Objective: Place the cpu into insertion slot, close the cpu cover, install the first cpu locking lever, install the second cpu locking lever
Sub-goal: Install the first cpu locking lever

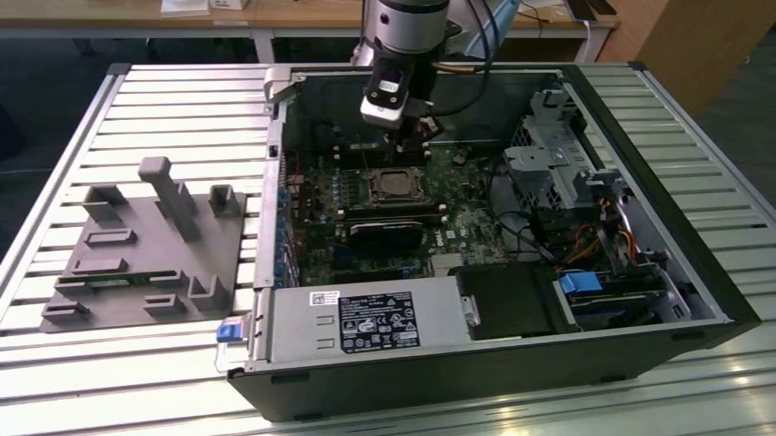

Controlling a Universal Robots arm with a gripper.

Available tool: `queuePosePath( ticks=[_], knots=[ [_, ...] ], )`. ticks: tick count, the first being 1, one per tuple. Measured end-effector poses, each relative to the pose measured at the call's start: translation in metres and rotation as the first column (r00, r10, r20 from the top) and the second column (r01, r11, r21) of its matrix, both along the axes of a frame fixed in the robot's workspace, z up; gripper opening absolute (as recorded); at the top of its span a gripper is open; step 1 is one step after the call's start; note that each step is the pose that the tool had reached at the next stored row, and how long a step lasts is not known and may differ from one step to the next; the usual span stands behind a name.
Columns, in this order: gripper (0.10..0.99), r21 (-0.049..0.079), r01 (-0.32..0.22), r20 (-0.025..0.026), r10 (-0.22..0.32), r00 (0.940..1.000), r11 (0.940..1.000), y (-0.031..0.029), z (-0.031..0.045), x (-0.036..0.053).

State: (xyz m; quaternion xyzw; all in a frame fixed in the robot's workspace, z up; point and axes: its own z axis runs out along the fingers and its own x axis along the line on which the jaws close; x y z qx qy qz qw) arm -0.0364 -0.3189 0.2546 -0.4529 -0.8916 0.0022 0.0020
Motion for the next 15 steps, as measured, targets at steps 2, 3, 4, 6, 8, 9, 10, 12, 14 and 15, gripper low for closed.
queuePosePath(
  ticks=[2, 3, 4, 6, 8, 9, 10, 12, 14, 15],
  knots=[
    [0.106, 0.0, -0.012, 0.0, 0.012, 0.9999, 0.9999, 0.0, 0.0, 0.0],
    [0.106, 0.0, -0.018, 0.0, 0.018, 0.9998, 0.9998, 0.0, 0.0, 0.0],
    [0.106, 0.0, -0.023, 0.0, 0.023, 0.9997, 0.9997, 0.0, 0.0, 0.0],
    [0.106, 0.0, -0.031, 0.0, 0.031, 0.9995, 0.9995, 0.0, 0.0, 0.0],
    [0.106, 0.0, -0.04, 0.0001, 0.04, 0.9992, 0.9992, 0.0, 0.0, 0.0],
    [0.106, 0.0, -0.044, 0.0005, 0.044, 0.999, 0.999, 0.0, 0.0, 0.0],
    [0.106, 0.0, -0.049, 0.0009, 0.049, 0.9988, 0.9988, 0.0, 0.0, 0.0],
    [0.106, 0.0, -0.059, 0.0018, 0.059, 0.9983, 0.9983, 0.0, 0.0, 0.0],
    [0.106, 0.0, -0.07, 0.0027, 0.07, 0.9975, 0.9975, 0.0, 0.0, 0.0],
    [0.106, 0.0, -0.076, 0.003, 0.076, 0.9971, 0.9971, 0.0, 0.0, 0.0]
  ],
)
